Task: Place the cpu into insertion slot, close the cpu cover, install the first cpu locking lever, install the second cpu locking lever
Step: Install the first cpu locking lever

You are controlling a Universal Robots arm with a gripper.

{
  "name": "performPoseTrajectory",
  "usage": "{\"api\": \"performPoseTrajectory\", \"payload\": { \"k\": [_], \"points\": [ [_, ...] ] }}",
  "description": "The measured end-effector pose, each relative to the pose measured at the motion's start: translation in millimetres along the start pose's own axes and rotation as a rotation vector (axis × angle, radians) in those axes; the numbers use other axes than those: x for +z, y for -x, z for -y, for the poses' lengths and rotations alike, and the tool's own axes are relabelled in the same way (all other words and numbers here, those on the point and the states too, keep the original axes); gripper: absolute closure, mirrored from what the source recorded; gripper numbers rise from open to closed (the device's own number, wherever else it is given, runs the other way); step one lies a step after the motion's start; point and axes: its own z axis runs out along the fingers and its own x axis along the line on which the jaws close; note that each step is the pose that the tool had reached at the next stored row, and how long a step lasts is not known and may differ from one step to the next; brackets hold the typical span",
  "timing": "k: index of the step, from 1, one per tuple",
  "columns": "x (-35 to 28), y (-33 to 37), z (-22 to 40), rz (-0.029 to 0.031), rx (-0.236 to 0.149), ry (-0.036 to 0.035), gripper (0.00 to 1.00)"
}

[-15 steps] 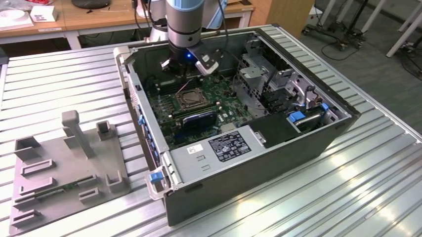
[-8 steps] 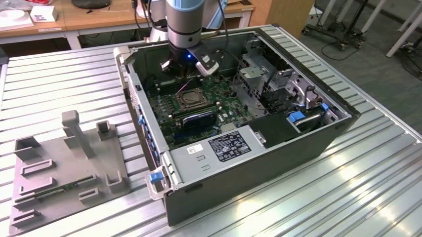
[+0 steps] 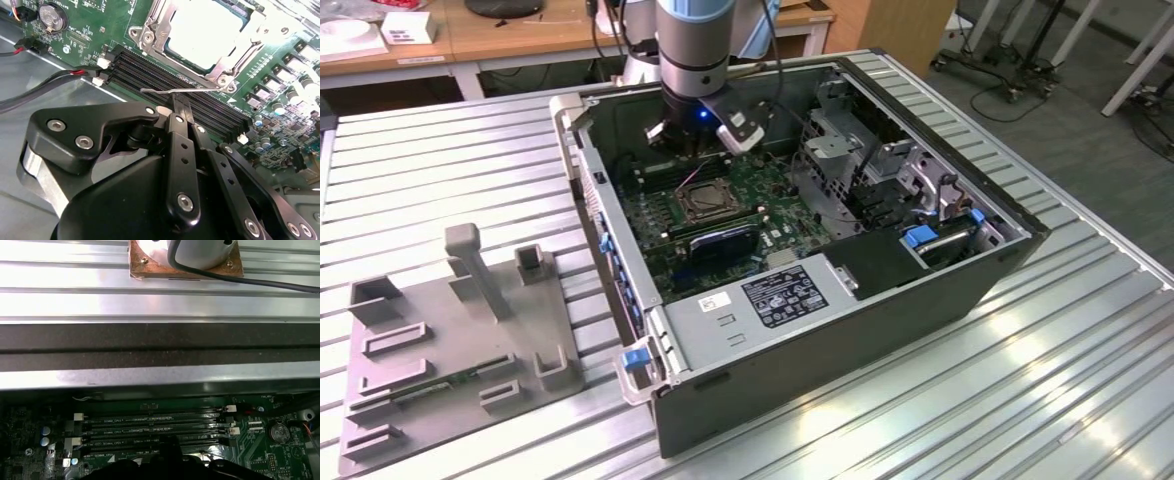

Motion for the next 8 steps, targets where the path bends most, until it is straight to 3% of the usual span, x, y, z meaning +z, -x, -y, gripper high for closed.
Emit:
{"api": "performPoseTrajectory", "payload": {
  "k": [8],
  "points": [
    [-1.4,0.0,1.7,0.0003,0.0,0.0001,0.89]
  ]
}}
